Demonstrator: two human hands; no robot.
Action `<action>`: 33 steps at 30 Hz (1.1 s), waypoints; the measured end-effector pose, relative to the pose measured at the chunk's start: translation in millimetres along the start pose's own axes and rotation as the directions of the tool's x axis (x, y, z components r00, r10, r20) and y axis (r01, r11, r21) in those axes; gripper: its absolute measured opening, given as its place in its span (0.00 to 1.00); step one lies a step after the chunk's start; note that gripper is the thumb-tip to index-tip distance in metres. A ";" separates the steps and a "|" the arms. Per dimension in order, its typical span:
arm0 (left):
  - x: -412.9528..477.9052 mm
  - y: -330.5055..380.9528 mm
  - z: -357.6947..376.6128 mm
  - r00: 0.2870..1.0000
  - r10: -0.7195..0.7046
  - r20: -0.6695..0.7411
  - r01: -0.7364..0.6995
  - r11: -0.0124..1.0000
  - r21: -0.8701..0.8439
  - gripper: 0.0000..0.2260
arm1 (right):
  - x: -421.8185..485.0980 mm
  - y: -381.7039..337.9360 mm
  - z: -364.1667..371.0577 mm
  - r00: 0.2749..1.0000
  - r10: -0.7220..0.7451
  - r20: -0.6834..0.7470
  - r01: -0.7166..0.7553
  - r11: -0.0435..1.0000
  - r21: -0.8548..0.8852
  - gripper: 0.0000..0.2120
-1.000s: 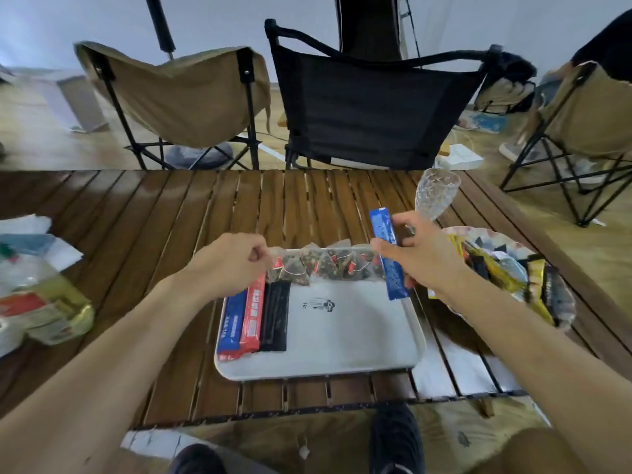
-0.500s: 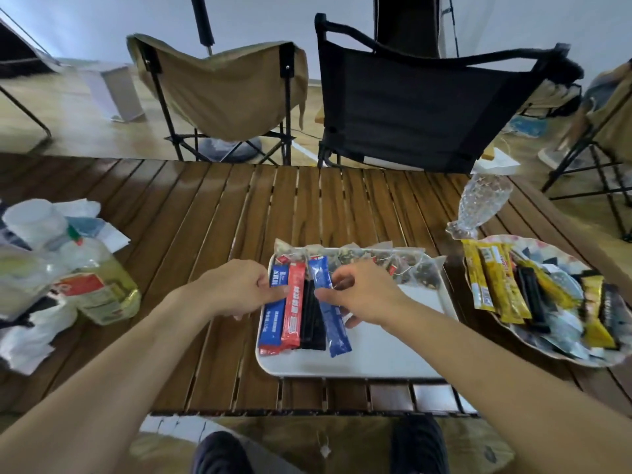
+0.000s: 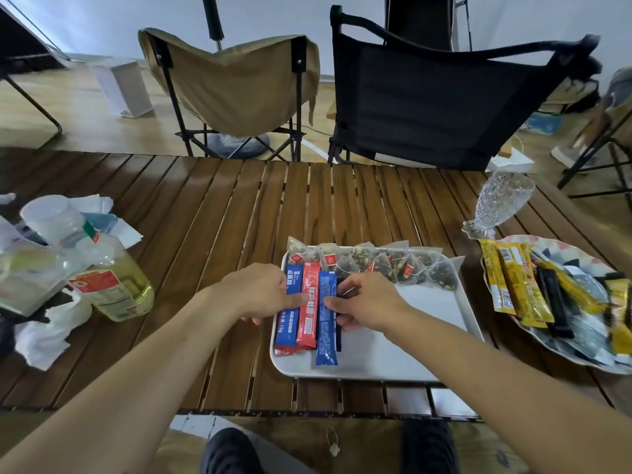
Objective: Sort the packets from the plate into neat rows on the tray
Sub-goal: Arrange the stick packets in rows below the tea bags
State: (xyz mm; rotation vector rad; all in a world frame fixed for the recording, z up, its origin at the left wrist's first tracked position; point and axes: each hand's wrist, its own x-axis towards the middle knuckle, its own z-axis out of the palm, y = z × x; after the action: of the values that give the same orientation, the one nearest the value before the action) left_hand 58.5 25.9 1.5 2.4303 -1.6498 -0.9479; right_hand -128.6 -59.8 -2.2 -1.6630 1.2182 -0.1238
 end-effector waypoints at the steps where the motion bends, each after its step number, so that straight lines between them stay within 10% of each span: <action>1: -0.1 0.1 -0.4 1.000 0.003 -0.001 -0.003 1.000 -0.005 0.16 | 0.7 0.4 -0.6 1.000 -0.003 -0.006 0.003 1.000 -0.001 0.11; 22: 2.1 2.0 -2.9 0.995 0.007 -0.096 0.000 0.997 0.081 0.20 | -2.6 -8.5 -11.7 0.994 -0.082 -0.073 0.069 0.983 -0.169 0.10; 33: 5.0 40.5 -4.3 0.963 0.070 -0.259 -0.048 0.995 0.088 0.16 | -43.2 21.3 -91.7 0.931 -0.292 -0.219 0.137 0.836 -0.532 0.09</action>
State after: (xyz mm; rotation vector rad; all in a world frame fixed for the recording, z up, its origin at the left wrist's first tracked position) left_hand 28.5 3.0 17.7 2.4144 -1.6832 -0.5335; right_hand -217.3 -86.8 44.0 -2.3176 1.3542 -0.2079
